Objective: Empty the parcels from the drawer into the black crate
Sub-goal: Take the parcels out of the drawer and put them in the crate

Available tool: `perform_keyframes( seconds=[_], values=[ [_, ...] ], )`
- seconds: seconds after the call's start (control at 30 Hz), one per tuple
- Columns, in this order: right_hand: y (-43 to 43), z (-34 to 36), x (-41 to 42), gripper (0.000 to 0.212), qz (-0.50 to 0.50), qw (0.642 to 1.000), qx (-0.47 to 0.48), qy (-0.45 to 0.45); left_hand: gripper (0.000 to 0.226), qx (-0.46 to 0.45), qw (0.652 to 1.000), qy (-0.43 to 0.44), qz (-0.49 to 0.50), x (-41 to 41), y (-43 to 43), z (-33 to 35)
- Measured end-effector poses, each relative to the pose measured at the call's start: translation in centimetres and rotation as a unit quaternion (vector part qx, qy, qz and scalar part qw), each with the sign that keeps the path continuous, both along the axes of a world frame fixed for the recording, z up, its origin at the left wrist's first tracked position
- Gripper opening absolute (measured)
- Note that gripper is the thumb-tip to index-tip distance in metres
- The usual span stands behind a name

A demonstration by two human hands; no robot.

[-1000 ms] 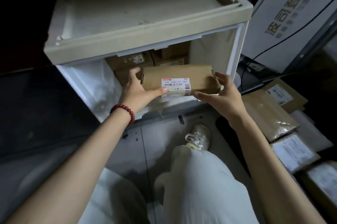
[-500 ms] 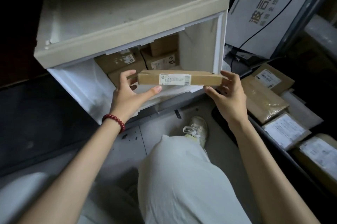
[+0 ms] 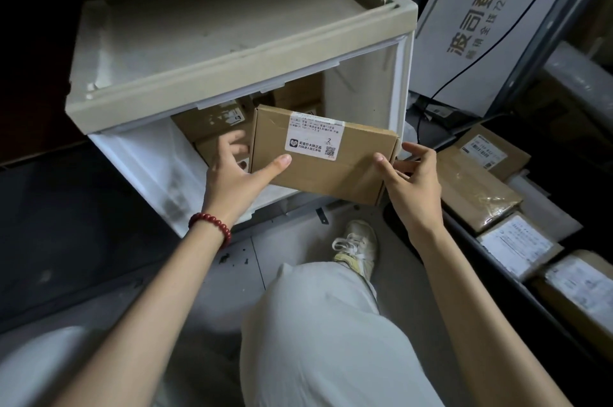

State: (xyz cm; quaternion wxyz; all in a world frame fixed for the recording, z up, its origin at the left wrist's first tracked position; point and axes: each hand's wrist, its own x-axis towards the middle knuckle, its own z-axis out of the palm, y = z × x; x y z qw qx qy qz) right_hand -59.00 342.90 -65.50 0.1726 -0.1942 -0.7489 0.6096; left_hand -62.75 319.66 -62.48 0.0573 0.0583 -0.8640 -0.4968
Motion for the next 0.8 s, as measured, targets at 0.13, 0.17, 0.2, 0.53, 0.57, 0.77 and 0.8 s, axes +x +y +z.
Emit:
perform_keyframes(
  seconds=[0.13, 0.17, 0.2, 0.53, 0.57, 0.77, 0.8],
  values=[
    [0.2, 0.2, 0.1, 0.045, 0.006, 1.0, -0.013, -0.001, 0.077, 0.0, 1.0, 0.002, -0.017, 0.1, 0.4, 0.0],
    [0.2, 0.2, 0.1, 0.045, 0.007, 1.0, -0.014, -0.002, 0.076, 0.001, 1.0, 0.002, -0.023, 0.1, 0.5, 0.1],
    [0.4, 0.1, 0.2, 0.045, 0.008, 1.0, -0.013, -0.004, 0.074, 0.003, 1.0, 0.0, -0.03, 0.1, 0.6, 0.1],
    [3.9, 0.1, 1.5, 0.062, -0.029, 1.0, 0.001, -0.011, 0.066, -0.022, 0.993, -0.002, -0.117, 0.3, 4.0, 0.9],
    [4.6, 0.3, 1.8, 0.065, -0.037, 0.999, 0.001, -0.009, 0.069, -0.026, 0.991, -0.008, -0.129, 0.1, 4.6, 1.2],
    [9.8, 1.5, 4.2, 0.077, -0.071, 0.997, 0.025, 0.002, 0.076, -0.073, 0.975, -0.007, -0.212, -1.4, 11.2, 3.6],
    [10.7, 1.7, 4.7, 0.079, -0.078, 0.997, 0.015, 0.001, 0.076, -0.088, 0.97, -0.002, -0.228, -1.7, 12.7, 4.1]
  ],
)
